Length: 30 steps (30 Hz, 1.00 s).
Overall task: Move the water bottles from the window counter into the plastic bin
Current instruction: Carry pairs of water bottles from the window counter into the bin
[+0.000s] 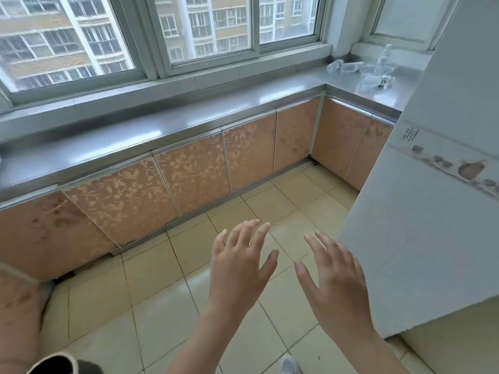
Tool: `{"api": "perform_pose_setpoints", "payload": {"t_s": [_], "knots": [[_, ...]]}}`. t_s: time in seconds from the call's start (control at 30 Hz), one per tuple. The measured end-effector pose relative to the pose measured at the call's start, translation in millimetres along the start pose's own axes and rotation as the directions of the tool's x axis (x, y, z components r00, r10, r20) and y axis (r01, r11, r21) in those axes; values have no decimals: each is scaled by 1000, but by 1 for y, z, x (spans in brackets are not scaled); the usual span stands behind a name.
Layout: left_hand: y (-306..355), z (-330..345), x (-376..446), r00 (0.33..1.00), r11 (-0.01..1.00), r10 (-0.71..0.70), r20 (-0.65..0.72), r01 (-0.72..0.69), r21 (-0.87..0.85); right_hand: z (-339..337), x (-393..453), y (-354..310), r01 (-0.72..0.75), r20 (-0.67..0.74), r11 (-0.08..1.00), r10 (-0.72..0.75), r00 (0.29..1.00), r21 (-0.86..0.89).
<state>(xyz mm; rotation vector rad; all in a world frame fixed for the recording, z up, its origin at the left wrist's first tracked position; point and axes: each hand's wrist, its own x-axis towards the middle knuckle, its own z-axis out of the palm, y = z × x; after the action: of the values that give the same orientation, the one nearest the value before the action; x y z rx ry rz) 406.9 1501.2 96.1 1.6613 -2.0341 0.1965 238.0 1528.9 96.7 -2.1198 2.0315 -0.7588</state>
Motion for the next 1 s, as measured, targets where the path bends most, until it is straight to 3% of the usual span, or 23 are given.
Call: {"api": "perform_pose_setpoints", "payload": {"t_s": [0.43, 1.0], "knots": [[-33, 107, 221, 999, 999, -36, 6, 36, -34, 43, 234, 55, 17, 20, 1000, -17, 1000, -13], [-90, 260, 547, 980, 971, 197, 40, -189, -148, 106, 548, 96, -209, -97, 977, 205, 974, -41]]}}
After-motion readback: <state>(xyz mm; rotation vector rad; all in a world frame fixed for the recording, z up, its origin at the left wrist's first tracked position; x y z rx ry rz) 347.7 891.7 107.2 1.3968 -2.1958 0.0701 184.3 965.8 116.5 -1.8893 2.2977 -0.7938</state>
